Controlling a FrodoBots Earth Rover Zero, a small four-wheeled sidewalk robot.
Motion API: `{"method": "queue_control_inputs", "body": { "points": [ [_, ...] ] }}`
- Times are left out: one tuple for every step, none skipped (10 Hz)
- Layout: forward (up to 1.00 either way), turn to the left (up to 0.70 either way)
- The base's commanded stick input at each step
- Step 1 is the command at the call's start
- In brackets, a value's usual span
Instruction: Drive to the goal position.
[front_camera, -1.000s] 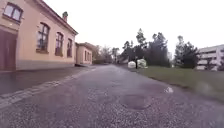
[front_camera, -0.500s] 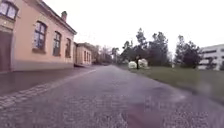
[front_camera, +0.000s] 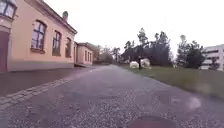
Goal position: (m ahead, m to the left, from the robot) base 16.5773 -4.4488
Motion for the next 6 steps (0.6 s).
{"method": "queue_control_inputs", "body": {
  "points": [
    [1.0,0.0],
    [1.0,0.0],
    [1.0,0.0],
    [1.0,0.0],
    [1.0,0.0],
    [1.0,0.0]
  ]
}}
